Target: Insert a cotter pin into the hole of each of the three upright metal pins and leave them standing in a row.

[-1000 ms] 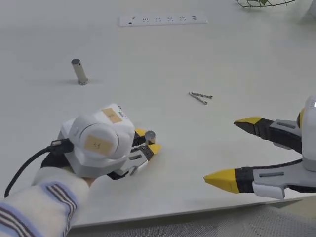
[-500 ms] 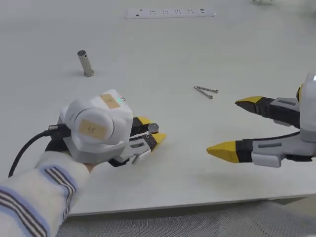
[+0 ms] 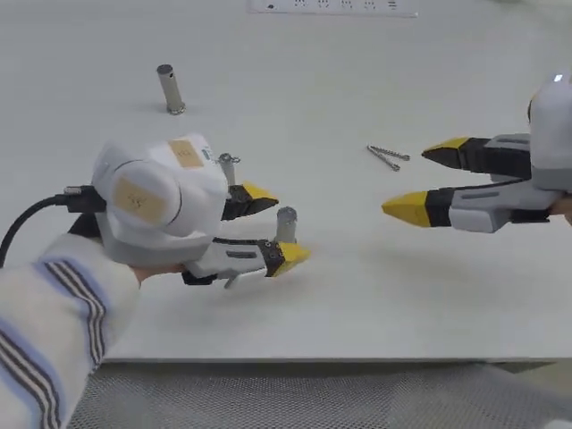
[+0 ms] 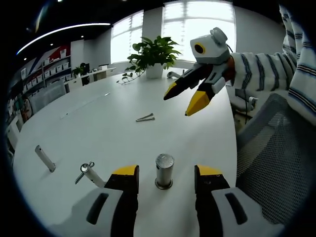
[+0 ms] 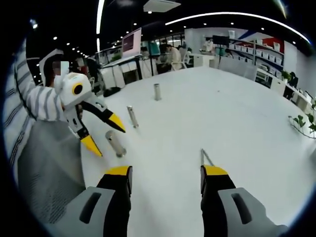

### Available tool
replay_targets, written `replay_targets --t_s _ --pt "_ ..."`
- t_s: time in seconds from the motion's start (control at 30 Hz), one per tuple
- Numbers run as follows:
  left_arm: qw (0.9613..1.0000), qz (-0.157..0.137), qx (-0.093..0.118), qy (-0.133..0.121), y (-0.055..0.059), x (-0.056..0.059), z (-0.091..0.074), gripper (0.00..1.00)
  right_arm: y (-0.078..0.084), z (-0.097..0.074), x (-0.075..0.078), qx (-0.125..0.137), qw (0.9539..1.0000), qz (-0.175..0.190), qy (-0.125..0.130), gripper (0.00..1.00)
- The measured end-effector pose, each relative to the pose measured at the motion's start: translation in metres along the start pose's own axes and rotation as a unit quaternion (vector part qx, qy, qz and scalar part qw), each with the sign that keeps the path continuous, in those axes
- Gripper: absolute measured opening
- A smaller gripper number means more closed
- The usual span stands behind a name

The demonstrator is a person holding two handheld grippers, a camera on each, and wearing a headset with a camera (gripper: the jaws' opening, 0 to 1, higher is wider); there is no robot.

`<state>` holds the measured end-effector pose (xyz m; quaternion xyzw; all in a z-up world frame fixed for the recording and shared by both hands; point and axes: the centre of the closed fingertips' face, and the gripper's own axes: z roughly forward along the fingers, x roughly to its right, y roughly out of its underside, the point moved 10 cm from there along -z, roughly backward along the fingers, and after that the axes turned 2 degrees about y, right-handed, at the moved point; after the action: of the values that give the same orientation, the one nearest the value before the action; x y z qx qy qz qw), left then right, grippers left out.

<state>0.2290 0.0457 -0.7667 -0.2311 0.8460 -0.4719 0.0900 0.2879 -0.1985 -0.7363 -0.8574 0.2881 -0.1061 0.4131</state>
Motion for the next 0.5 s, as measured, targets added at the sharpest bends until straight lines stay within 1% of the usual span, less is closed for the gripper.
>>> replay_targets --t_s 0.1,0.2,0.23,0.27,0.3,0.33,0.37,0.43,0.5 --pt "0.9999 0.002 -0.009 0.004 0.004 -0.001 -0.005 0.49 -0.004 0.007 0.006 -0.022 0.9997 -0.014 0.000 0.56" --pt "0.9999 0.002 -0.014 0.010 0.007 -0.002 -0.010 0.48 -0.008 0.014 0.011 -0.032 0.9995 -0.006 -0.003 0.50" --pt "0.9998 -0.002 -0.016 0.012 0.009 -0.002 -0.012 0.48 -0.010 0.017 0.014 -0.041 0.9991 -0.005 -0.007 0.47" --pt "0.9998 -0.004 -0.018 0.012 0.010 -0.002 -0.014 0.48 -0.010 0.019 0.015 -0.050 0.9987 -0.009 -0.007 0.44" --pt "0.9997 -0.007 -0.023 0.007 0.011 -0.003 -0.016 0.49 -0.012 0.023 0.018 -0.062 0.9977 -0.026 -0.007 0.41" --pt "0.9997 -0.006 -0.023 0.005 0.012 -0.003 -0.018 0.49 -0.013 0.025 0.019 -0.068 0.9971 -0.035 -0.008 0.39" --pt "0.9997 -0.009 -0.024 0.005 0.013 -0.003 -0.020 0.49 -0.014 0.029 0.021 -0.075 0.9964 -0.038 -0.009 0.38" --pt "0.9996 -0.016 -0.021 0.005 0.015 -0.003 -0.025 0.48 -0.016 0.035 0.024 -0.081 0.9959 -0.038 -0.012 0.38" --pt "0.9995 -0.018 -0.025 0.004 0.016 -0.002 -0.028 0.48 -0.017 0.040 0.028 -0.089 0.9950 -0.040 -0.019 0.38"
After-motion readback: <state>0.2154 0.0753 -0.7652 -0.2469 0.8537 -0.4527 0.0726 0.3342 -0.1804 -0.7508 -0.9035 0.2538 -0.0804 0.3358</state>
